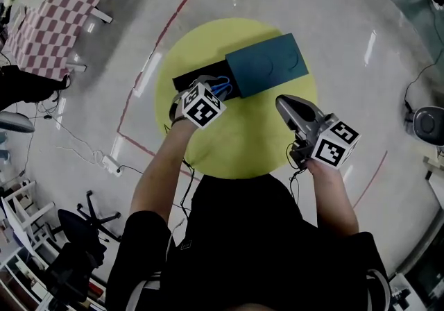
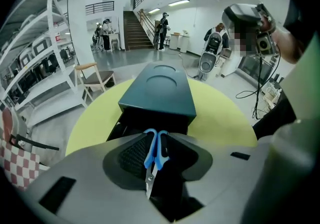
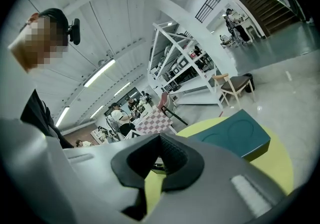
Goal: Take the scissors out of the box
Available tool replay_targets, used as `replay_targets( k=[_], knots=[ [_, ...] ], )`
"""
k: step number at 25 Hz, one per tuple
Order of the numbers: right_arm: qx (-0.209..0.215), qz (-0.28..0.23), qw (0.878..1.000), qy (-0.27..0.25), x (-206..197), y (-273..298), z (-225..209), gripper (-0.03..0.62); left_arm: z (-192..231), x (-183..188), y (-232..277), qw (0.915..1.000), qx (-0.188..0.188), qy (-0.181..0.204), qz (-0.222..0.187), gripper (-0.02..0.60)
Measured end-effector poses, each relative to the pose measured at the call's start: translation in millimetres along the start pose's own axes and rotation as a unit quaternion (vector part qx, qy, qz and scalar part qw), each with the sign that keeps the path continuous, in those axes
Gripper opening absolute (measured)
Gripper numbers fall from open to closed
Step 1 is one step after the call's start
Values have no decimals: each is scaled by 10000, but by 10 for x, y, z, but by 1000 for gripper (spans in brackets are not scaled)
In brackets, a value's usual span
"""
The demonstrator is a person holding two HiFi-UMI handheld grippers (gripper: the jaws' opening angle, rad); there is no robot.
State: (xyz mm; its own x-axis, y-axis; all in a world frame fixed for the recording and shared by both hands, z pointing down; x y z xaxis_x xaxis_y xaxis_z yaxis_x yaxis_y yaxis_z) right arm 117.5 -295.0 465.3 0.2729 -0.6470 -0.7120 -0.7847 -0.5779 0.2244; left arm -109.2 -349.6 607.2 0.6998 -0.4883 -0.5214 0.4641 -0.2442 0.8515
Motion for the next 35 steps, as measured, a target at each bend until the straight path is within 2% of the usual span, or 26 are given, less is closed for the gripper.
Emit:
replay_targets(
  k=[7,13,17,27,31,35],
  knots=[
    [-155,-52,9997,158,-26,-44,-119,11,47,-46,282,9985,-181,222,468,124],
    [-318,-150,9990,284,-77,-163,-228,11,17,-64,440,9945,-163,610,832,124],
    [-388,-200,9984,346,-106,-224,-281,11,51,-71,493,9934,-252,609,941,123],
    [-381,-234,9984,358,-161,-325,-296,11,67,-17,503,9918,-608,364,1061,86],
    [-344,-220,9987,299,-131,-391,-231,11,49,19,420,9935,-423,398,975,84],
    [-320,-207,9990,232,-114,-457,-207,11,84,105,263,9977,-161,227,623,84]
  ],
)
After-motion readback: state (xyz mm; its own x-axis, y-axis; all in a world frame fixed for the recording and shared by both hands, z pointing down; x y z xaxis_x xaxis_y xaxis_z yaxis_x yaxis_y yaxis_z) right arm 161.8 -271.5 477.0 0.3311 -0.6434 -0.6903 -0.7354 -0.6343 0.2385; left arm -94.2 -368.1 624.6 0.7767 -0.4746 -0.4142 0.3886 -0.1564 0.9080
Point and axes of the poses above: the fingertips, and each gripper's own axes: y forward along the fingers, z to its left, x out of its top, the point moved 8 cm from there along -y, backward along the fingers, and after that the axes turned 2 degrees about -z, right-handed, at the moved point
